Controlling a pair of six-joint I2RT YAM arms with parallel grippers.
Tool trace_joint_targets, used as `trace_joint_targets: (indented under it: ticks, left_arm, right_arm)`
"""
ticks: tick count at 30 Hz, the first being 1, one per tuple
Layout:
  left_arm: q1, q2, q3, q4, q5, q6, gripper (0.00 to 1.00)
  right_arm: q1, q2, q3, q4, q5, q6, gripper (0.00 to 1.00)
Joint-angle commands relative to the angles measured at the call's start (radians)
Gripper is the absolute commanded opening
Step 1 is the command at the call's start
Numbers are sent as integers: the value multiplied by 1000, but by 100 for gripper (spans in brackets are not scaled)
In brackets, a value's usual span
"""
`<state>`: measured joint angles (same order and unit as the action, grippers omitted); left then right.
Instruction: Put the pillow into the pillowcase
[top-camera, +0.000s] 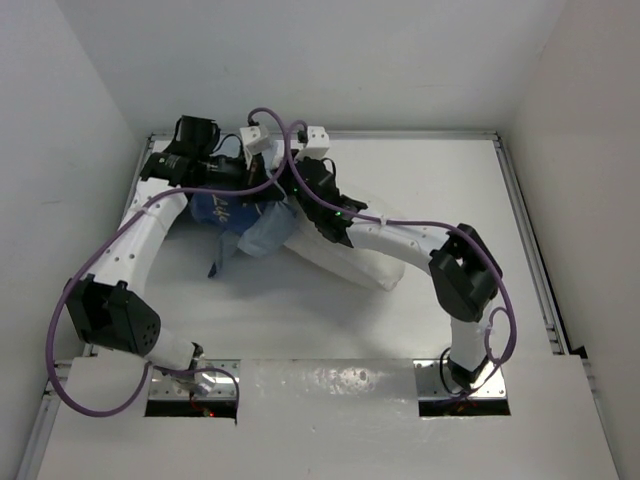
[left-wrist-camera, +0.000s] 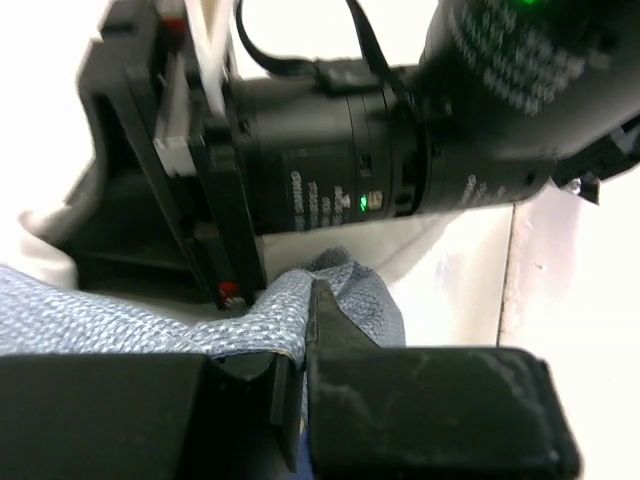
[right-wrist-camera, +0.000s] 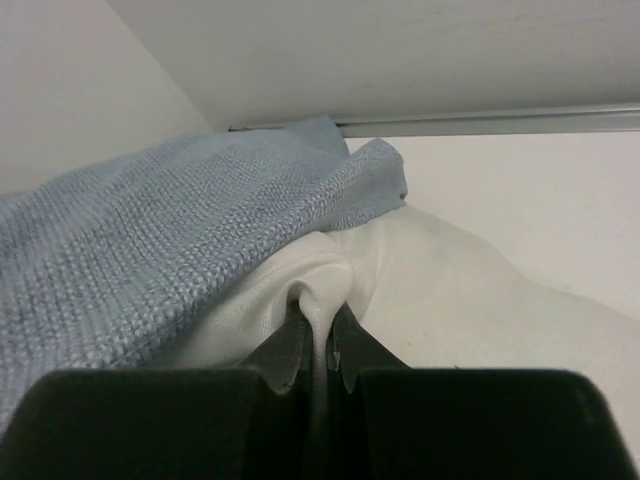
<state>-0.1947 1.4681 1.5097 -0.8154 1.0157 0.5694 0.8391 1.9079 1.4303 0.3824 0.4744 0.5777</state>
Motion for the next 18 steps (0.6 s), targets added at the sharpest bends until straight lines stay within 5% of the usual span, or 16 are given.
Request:
trace_joint_targets:
  ticks: [1,2,4,8,13,15,18]
  left_arm:
    - [-38,-32,-23,-45,83,67,0]
    - [-37,-40,-41,-62,71,92,4]
    - [-35,-54,-36,-172,41,142,38]
    - [-17,-60,107,-388,-26,308,84]
    - [162,-98,253,-420,56,319,93]
    - [199,-85,288,-331,64,229,93]
    - [224,-80,142,-51,-70,-114,88]
  right_arm:
    - [-2,-27,-16,197,-63,39,0]
    - [-2,-35,-30,210,-77,15,0]
    - [-3,-64,-77,225,-109,-27,0]
    - [-5,-139,-242,256,-252,-163,0]
    - [-2,-204,-361,247,-477,-148,0]
    - [0,-214,-399,239,-528,-110,0]
    - [12,-216,-427,222,-598,-67,0]
